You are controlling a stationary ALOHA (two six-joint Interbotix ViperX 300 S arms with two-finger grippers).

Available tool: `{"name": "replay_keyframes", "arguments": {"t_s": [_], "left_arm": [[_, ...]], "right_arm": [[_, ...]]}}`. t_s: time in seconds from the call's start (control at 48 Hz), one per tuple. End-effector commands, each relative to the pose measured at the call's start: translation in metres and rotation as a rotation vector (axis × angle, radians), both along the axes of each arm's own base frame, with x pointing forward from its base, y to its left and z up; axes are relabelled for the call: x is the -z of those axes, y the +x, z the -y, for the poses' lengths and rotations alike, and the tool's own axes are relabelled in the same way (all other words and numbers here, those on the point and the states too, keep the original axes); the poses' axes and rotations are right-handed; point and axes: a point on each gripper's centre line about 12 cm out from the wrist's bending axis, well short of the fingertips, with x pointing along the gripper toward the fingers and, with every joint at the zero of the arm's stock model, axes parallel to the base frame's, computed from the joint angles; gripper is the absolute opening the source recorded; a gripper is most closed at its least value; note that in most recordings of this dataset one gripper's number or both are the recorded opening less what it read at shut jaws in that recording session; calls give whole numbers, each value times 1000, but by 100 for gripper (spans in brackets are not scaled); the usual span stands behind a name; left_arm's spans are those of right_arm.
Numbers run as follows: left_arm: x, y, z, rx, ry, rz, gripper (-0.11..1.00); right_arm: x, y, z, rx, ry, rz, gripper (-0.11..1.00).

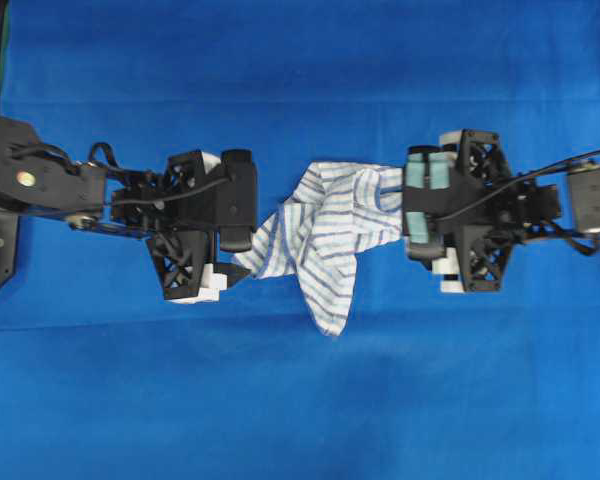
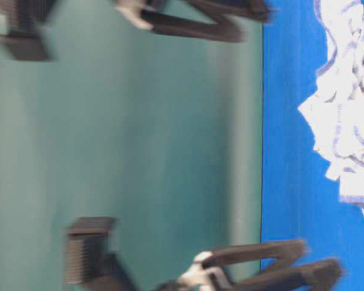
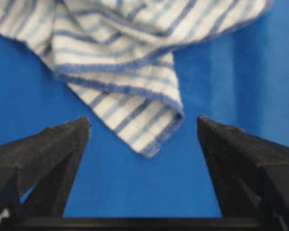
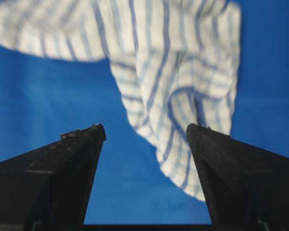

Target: Lift the towel with both arms.

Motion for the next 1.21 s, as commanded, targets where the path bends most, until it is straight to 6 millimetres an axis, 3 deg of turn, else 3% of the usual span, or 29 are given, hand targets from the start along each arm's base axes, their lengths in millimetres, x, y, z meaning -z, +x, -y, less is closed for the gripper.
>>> {"name": "replay_keyframes", "arguments": {"t_s": [0.0, 0.458, 0.667, 0.854, 0.916, 0.979, 1.125, 1.187], "left_arm": [[7, 5, 1, 1, -1, 38, 88], [59, 12, 1, -1, 3, 8, 88], [68, 13, 1, -1, 4, -5, 88], [69, 12, 1, 2, 6, -12, 84], [69, 11, 1, 2, 6, -17, 76], [69, 11, 1, 3, 7, -21, 60], [68, 8, 1, 13, 15, -43, 20], [65, 8, 1, 17, 17, -50, 7]], "right_arm": [[10, 5, 7, 11, 9, 15, 68], [78, 15, 18, 10, 52, -2, 68], [94, 18, 23, 21, 62, -14, 68], [97, 19, 30, 32, 60, -12, 66], [96, 19, 30, 27, 58, -8, 61], [96, 20, 30, 26, 57, -7, 52], [95, 20, 30, 21, 54, -7, 14], [94, 20, 30, 22, 53, -4, 13]]}}
